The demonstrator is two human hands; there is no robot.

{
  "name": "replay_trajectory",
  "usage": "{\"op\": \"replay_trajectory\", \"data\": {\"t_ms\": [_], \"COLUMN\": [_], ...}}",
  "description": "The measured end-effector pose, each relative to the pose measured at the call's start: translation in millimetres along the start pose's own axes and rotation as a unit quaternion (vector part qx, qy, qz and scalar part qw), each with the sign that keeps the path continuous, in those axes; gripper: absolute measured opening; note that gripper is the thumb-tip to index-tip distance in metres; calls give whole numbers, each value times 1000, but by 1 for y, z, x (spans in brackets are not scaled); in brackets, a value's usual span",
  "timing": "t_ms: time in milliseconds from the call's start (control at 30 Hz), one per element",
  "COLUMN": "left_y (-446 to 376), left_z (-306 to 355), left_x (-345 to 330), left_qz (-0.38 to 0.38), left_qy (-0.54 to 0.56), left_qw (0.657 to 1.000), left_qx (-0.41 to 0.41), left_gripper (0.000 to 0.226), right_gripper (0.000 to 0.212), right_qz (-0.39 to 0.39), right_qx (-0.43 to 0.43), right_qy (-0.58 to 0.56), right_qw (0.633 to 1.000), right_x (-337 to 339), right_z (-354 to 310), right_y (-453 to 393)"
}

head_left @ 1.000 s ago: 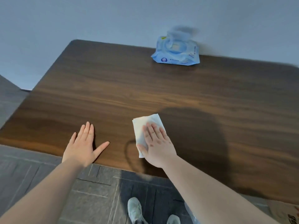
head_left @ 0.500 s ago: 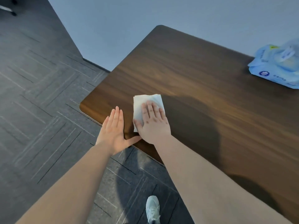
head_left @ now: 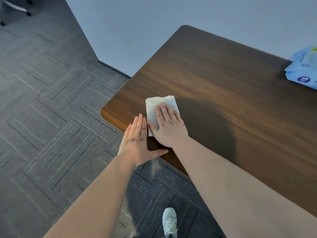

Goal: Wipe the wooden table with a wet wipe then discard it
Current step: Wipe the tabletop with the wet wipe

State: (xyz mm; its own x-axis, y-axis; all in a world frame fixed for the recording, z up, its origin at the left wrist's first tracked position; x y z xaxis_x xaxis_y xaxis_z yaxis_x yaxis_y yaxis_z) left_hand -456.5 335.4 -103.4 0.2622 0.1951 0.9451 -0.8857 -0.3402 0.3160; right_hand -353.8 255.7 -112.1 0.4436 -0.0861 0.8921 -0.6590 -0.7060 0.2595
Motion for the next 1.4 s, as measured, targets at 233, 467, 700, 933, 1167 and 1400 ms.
{"op": "replay_trajectory", "data": {"t_ms": [233, 467, 700, 933, 1167, 1400], "left_y": [-3, 0, 0, 24, 64, 116], "left_z": [-3, 33, 173, 329, 466, 587], "left_x": [3, 12, 7, -21, -53, -84], "left_qz": [-27, -52, -41, -58, -65, -57], "left_qy": [-45, -129, -157, -165, -191, -207], "left_qw": [998, 987, 958, 915, 857, 799], "left_qx": [-30, -84, -236, -364, -473, -561], "left_gripper": [135, 126, 116, 108, 101, 97], "right_gripper": [70, 71, 69, 78, 85, 76], "right_qz": [-7, 24, 69, 90, 126, 149], "right_qx": [-44, -92, -226, -378, -484, -577], "right_qy": [-8, -22, -43, -40, -44, -75], "right_qw": [999, 995, 971, 920, 865, 799], "right_x": [6, 1, 10, 8, 4, 1], "right_z": [42, 87, 177, 283, 349, 396], "right_y": [70, 165, 272, 398, 492, 574]}}
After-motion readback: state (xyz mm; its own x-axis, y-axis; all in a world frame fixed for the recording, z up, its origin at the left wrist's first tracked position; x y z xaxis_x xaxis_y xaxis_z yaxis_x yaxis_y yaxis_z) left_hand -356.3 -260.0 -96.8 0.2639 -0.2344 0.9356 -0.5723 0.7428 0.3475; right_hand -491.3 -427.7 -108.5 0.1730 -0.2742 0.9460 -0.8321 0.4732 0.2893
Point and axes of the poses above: each hand's wrist, its own y-axis away from the middle knuckle, its own x-axis out of the back of the hand, z = x × y, the point moved 3 cm from there along -y, towards the middle knuckle, and after that the axes turned 6 degrees about -y, right-handed, at the moved point
